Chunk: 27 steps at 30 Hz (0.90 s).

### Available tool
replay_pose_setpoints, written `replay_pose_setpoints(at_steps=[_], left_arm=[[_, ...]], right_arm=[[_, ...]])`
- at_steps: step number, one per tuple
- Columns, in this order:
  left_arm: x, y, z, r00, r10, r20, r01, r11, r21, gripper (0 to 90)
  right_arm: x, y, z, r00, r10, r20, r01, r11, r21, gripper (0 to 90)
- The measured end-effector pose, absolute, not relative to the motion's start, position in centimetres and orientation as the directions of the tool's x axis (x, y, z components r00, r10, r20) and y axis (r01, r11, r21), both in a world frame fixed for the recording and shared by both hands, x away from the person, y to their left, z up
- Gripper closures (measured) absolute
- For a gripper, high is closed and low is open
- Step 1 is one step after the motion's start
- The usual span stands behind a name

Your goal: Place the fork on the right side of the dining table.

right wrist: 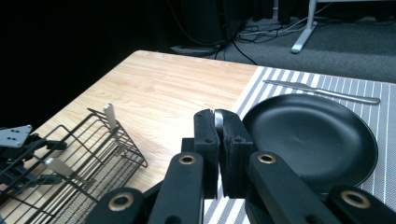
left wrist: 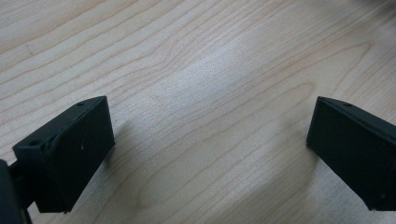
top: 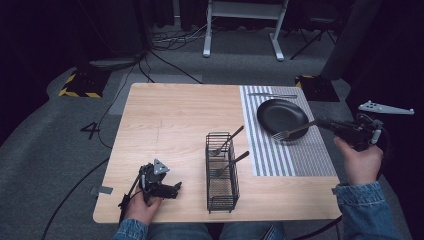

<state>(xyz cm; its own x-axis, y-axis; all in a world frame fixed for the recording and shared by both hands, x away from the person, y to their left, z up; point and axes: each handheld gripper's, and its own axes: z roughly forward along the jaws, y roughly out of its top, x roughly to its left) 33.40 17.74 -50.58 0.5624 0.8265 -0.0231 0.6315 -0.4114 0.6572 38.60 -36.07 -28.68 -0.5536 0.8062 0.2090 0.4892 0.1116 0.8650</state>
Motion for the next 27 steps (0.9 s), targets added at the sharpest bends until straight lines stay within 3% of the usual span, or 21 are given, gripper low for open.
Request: replay_pose_setpoints(at_steps=[27], left_arm=[[33.4,17.7,-50.6,0.561,0.828,-0.023,0.632,-0.41,0.657,0.9]], right_arm=[[42.8,-33.3,-34.6,-0.51,0.837,0.196,0.59,0.175,0.788,86.8]])
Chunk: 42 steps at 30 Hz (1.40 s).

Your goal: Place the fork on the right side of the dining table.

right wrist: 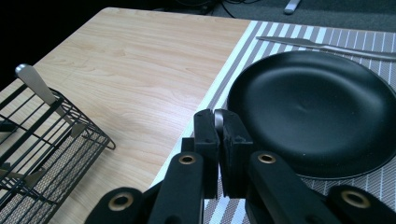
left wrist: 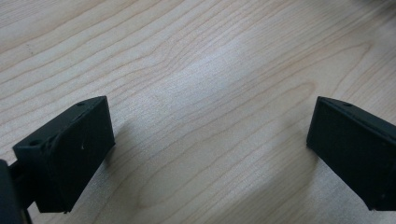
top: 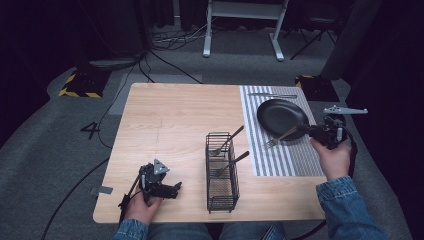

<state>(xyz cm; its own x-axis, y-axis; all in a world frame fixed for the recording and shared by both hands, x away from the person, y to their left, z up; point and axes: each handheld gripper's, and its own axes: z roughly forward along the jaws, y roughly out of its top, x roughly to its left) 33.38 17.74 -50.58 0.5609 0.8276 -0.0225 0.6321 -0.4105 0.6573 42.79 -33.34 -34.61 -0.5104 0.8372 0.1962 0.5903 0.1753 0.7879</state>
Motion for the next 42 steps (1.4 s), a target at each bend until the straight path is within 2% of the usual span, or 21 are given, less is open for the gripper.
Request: replay_pose_setpoints(at_steps=[29,42], left_arm=[[33.4,17.7,-50.6,0.561,0.828,-0.023,0.632,-0.41,0.657,0.9],[33.4,17.7,-50.6,0.561,0.828,-0.022,0.632,-0.411,0.657,0.9]], right_arm=[[43.7,-33.6,-36.4,-0.472,0.845,0.252,0.638,0.13,0.759,86.3],[46.1,-35.4,-37.0,-0.41,0.871,0.272,0.711,0.118,0.693,79.5]])
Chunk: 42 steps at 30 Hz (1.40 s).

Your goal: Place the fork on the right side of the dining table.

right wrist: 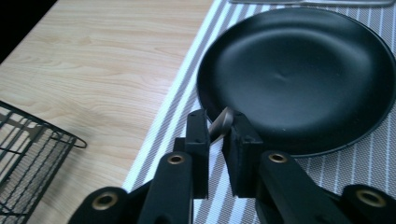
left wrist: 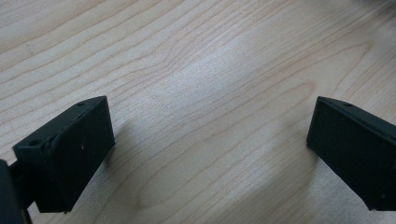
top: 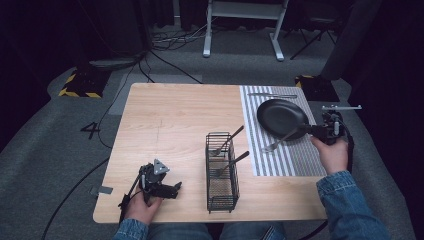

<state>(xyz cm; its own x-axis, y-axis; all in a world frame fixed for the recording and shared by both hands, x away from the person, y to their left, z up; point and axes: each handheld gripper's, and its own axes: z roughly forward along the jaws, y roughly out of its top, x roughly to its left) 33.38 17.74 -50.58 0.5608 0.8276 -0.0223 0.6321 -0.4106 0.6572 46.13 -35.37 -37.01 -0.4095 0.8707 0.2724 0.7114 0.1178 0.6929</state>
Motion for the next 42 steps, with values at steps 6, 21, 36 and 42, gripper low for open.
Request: replay_pose_setpoints(at_steps=[6,21,36,42], left_arm=[[33.4,17.7,-50.6,0.561,0.828,-0.022,0.632,-0.411,0.657,0.9],[33.4,17.7,-50.6,0.559,0.829,-0.023,0.632,-0.409,0.658,0.9],[33.4,17.7,-50.6,0.556,0.831,-0.024,0.634,-0.405,0.658,0.9],[33.4,17.7,-50.6,0.557,0.83,-0.025,0.635,-0.406,0.658,0.9]], right_arm=[[46.6,-35.9,-37.5,-0.394,0.882,0.258,0.726,0.127,0.676,70.5],[47.1,-38.3,-39.6,-0.331,0.888,0.32,0.778,0.065,0.625,61.5],[47.0,-39.7,-41.4,-0.303,0.882,0.361,0.803,0.032,0.596,58.5],[47.0,-40.3,-42.1,-0.286,0.882,0.375,0.813,0.015,0.582,58.6]])
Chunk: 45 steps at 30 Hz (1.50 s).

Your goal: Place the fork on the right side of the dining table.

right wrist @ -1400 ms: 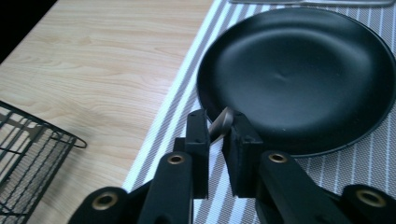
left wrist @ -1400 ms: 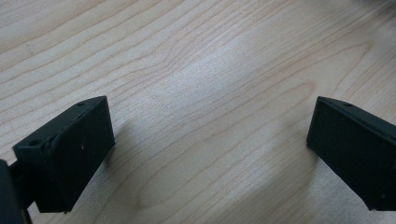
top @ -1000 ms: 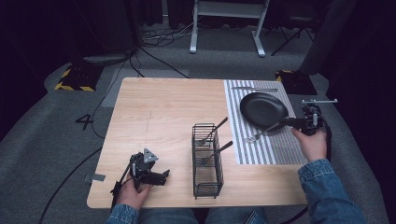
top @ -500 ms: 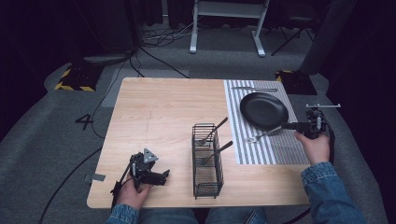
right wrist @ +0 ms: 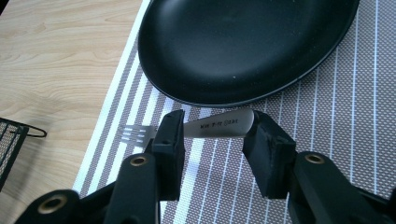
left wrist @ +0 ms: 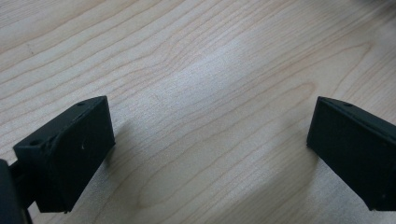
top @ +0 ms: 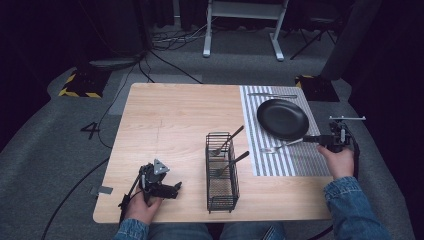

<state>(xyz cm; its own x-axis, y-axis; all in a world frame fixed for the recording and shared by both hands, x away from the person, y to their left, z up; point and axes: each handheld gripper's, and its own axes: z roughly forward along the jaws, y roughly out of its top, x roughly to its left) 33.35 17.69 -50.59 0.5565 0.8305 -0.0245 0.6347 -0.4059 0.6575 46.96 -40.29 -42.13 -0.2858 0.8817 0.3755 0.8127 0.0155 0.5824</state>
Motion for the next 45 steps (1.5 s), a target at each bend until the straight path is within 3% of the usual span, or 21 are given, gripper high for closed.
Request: replay_pose_setpoints(at_steps=[45], left_arm=[[33.4,17.7,-50.6,0.554,0.832,-0.024,0.635,-0.405,0.658,0.9]], right_arm=[[47.8,-43.2,-46.5,-0.171,0.88,0.444,0.88,-0.066,0.471,56.7]])
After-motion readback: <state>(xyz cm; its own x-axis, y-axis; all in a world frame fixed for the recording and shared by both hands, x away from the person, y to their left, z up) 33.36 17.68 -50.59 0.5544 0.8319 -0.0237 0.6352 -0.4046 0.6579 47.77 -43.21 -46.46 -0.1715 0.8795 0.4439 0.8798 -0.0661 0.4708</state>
